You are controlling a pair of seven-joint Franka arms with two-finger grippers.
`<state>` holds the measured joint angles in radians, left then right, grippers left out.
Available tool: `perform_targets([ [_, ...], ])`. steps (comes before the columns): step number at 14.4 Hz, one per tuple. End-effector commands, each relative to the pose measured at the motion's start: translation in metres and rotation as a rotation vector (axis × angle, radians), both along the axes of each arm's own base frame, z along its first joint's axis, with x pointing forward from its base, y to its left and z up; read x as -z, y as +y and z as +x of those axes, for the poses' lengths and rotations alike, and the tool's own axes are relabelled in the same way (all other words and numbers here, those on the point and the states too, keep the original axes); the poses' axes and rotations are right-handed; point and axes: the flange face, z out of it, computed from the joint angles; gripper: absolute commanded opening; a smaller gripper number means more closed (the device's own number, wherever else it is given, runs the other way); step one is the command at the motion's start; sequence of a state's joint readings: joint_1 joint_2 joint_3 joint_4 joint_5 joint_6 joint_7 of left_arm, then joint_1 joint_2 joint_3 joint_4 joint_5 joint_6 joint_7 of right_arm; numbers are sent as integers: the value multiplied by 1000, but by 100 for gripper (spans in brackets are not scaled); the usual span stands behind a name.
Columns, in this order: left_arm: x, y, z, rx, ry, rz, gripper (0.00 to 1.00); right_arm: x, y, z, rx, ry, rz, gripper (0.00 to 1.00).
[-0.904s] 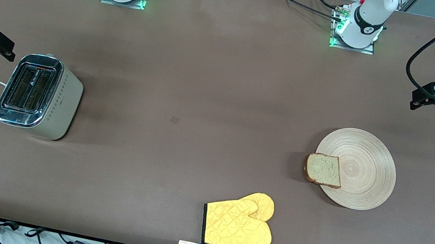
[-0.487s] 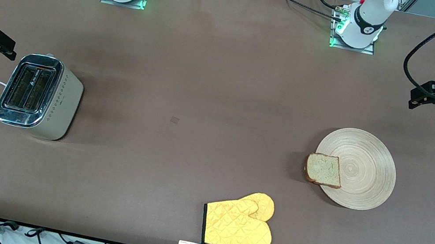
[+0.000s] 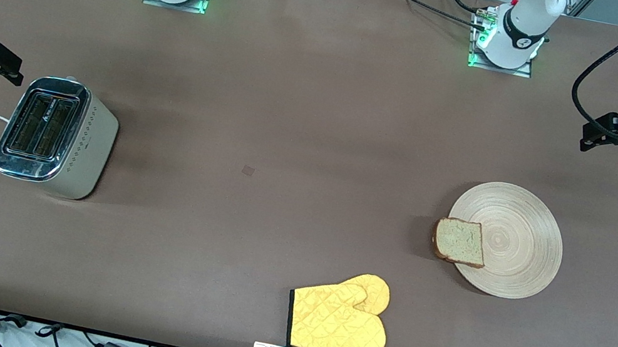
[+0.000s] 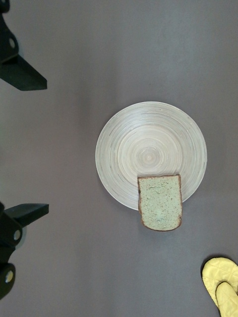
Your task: Move plate and put bread in toaster
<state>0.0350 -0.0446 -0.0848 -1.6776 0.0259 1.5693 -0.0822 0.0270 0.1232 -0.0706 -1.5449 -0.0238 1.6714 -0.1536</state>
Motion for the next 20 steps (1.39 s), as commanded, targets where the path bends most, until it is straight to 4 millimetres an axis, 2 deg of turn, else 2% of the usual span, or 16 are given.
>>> perform_targets([
  [1, 0, -2, 2, -6, 34, -7, 100, -3, 2, -2, -3, 3, 3, 100],
  [5, 12, 3, -3, -14, 130, -12, 100, -3, 2, -2, -1, 3, 3, 100],
  [6, 25, 7, 4, -20, 153, -13, 100, -2, 1, -1, 0, 5, 3, 100],
  [7, 25, 8, 11, -16, 150, -16, 100, -3, 1, -2, 0, 3, 4, 100],
  [9, 33, 35, 28, -25, 150, -29, 100, -3, 1, -2, -1, 3, 3, 100],
  [10, 49, 59, 44, -14, 169, -49, 100, -3, 2, -2, -1, 3, 4, 100],
  [12, 61, 107, 70, 16, 156, -105, 100, -2, 2, -1, -1, 5, 4, 100],
  [16, 130, 201, 85, -5, 139, -271, 100, -3, 2, -2, -1, 5, 4, 100],
  [17, 156, 225, 92, 15, 100, -323, 100, -3, 2, -2, -1, 5, 4, 100],
  [19, 219, 253, 102, 36, 52, -455, 100, -3, 2, -2, -1, 5, 4, 100],
  [20, 247, 269, 101, 12, 42, -510, 100, -3, 2, -2, -1, 5, 4, 100],
])
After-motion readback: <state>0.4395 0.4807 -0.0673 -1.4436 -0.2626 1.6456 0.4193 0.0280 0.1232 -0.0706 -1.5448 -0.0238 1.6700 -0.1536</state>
